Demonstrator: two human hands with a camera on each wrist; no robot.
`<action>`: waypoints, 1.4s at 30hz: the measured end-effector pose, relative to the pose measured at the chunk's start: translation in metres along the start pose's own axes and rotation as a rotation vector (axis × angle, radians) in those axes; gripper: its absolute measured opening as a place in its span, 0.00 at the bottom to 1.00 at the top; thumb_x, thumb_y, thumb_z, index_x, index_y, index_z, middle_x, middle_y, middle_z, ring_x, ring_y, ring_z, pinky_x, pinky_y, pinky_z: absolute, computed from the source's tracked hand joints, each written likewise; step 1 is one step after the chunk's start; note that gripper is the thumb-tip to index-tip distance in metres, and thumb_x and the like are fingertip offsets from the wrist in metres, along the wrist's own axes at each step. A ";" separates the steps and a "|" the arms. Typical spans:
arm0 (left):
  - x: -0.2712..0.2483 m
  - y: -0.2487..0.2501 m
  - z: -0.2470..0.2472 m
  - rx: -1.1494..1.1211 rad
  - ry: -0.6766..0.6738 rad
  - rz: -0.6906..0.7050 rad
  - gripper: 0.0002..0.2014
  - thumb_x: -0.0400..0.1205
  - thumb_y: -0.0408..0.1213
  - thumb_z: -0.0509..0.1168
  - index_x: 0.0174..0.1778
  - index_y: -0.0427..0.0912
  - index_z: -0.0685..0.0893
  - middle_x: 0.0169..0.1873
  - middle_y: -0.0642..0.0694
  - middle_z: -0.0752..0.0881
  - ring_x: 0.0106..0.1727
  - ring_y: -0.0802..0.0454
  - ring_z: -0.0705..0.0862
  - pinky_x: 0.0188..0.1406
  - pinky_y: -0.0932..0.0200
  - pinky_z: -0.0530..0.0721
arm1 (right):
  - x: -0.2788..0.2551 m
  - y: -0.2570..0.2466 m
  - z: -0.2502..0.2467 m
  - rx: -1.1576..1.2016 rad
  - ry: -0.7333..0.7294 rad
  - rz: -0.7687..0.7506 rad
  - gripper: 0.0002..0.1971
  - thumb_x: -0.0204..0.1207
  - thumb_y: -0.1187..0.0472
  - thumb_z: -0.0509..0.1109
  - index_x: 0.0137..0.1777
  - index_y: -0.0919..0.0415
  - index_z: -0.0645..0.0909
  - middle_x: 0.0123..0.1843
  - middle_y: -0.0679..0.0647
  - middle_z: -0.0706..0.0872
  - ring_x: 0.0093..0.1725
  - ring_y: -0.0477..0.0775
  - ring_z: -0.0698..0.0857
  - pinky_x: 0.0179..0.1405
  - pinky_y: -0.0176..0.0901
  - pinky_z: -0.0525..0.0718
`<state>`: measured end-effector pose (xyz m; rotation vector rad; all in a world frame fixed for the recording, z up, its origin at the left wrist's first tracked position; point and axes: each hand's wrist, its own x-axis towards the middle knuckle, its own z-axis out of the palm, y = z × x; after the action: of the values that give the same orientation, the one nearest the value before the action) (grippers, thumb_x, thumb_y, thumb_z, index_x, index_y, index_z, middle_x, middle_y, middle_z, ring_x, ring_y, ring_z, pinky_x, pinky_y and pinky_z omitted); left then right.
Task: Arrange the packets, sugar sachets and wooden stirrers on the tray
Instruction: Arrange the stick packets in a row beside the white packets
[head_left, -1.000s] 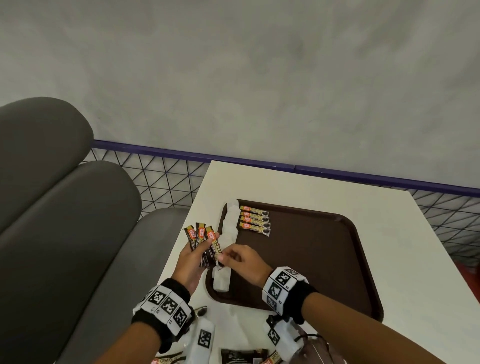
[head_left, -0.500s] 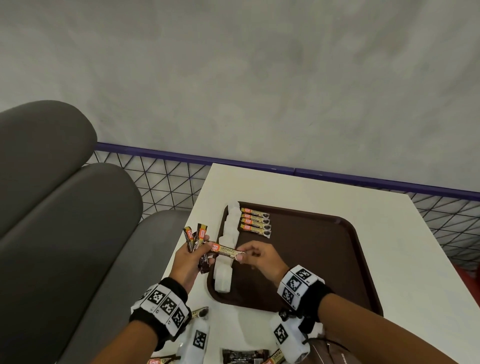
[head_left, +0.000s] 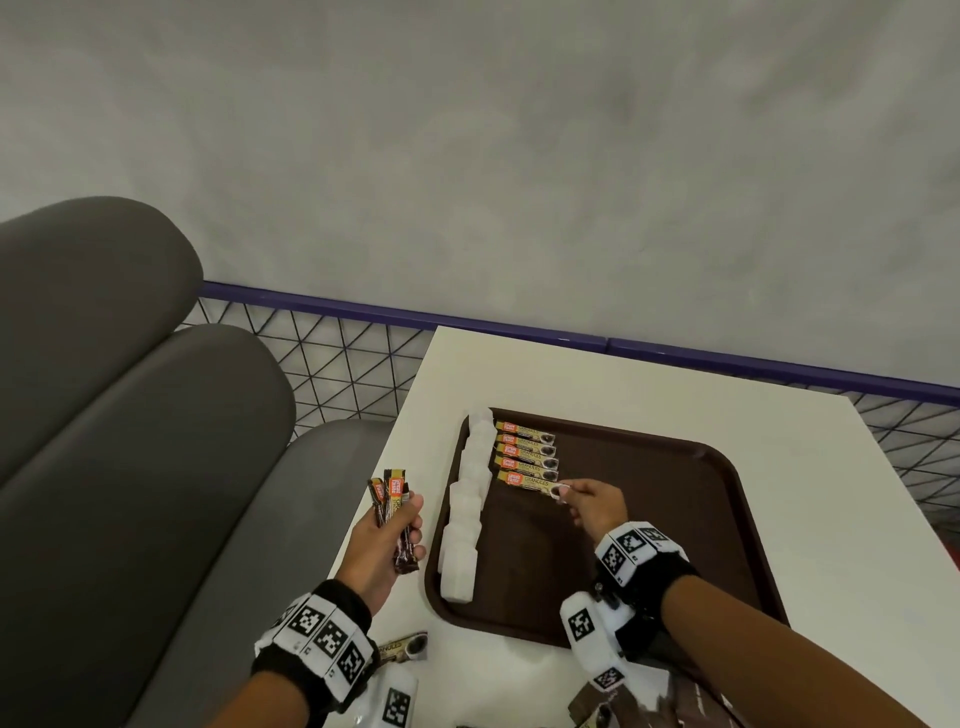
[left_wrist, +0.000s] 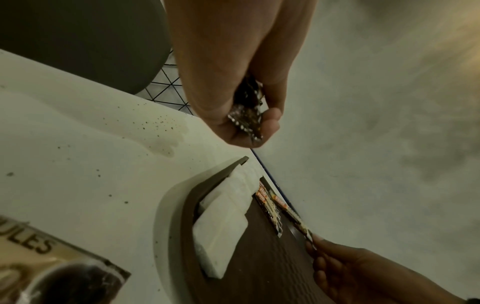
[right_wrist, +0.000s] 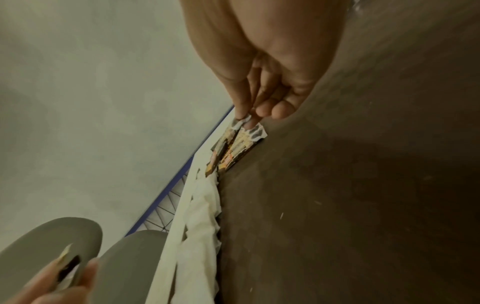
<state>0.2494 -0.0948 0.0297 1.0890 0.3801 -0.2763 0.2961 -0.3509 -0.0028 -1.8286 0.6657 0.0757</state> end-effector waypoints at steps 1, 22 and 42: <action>0.001 0.000 -0.001 -0.002 -0.002 -0.005 0.07 0.79 0.35 0.67 0.50 0.40 0.78 0.31 0.46 0.76 0.28 0.55 0.74 0.23 0.63 0.79 | 0.005 0.002 0.003 -0.022 0.013 0.009 0.07 0.75 0.67 0.70 0.50 0.68 0.86 0.31 0.51 0.83 0.28 0.44 0.75 0.29 0.33 0.73; 0.004 0.001 0.003 -0.141 -0.060 -0.166 0.12 0.83 0.26 0.57 0.62 0.35 0.77 0.46 0.35 0.87 0.46 0.44 0.85 0.39 0.53 0.90 | 0.016 -0.006 0.027 -0.259 0.101 0.125 0.11 0.74 0.58 0.73 0.33 0.58 0.77 0.47 0.59 0.84 0.42 0.56 0.80 0.40 0.42 0.76; -0.011 0.001 0.027 0.009 -0.090 -0.066 0.11 0.84 0.32 0.59 0.59 0.47 0.80 0.63 0.44 0.84 0.65 0.44 0.81 0.63 0.46 0.77 | -0.085 -0.022 0.049 -0.141 -0.626 -0.430 0.15 0.69 0.59 0.77 0.48 0.53 0.72 0.39 0.44 0.77 0.33 0.38 0.74 0.37 0.27 0.75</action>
<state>0.2442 -0.1185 0.0463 1.0706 0.3351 -0.3846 0.2488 -0.2679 0.0295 -1.9029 -0.1758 0.3967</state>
